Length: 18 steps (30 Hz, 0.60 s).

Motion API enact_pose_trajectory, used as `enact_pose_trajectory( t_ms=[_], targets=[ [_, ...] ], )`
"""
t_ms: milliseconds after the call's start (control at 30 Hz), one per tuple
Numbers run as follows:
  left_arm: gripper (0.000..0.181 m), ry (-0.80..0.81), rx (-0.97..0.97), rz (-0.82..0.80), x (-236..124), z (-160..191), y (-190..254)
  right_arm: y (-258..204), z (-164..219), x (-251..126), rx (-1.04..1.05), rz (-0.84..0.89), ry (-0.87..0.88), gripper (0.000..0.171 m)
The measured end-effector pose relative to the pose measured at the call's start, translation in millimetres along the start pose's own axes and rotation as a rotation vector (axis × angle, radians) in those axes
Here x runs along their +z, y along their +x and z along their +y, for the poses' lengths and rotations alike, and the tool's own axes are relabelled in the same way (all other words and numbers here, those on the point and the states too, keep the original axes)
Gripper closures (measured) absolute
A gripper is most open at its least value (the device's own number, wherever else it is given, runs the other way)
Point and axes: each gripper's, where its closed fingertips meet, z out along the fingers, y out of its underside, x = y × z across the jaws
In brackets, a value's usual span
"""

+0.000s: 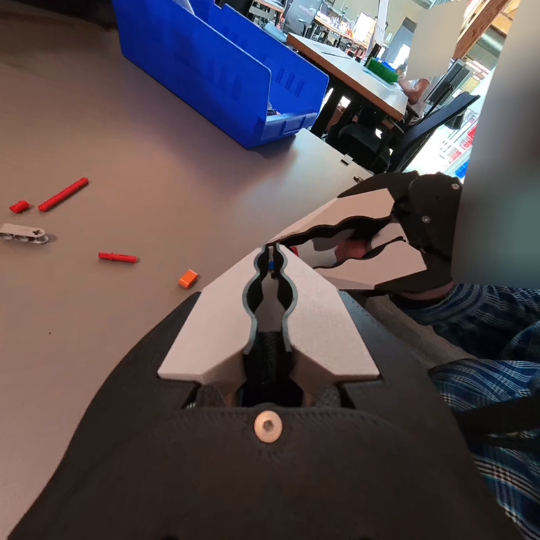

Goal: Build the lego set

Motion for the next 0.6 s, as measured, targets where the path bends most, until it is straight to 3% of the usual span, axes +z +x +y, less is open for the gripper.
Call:
enact_pose_trajectory(
  t_ms=[167,267,500,600],
  targets=[
    [0.180,0.009,0.046,-0.006,-1,-2,0,-4,1,3,-0.022,-0.031,-0.011,0.149],
    [0.181,0.082,0.077,-0.013,-4,-26,-2,-32,5,11,-0.131,-0.106,-0.059,0.149],
    [0.181,-0.048,0.071,-0.019,-8,-10,-23,-5,5,5,-0.100,-0.047,-0.025,0.149],
    [0.177,-0.144,0.004,0.084,-8,10,-9,-2,8,5,-0.140,-0.034,-0.027,0.149]
  ],
)
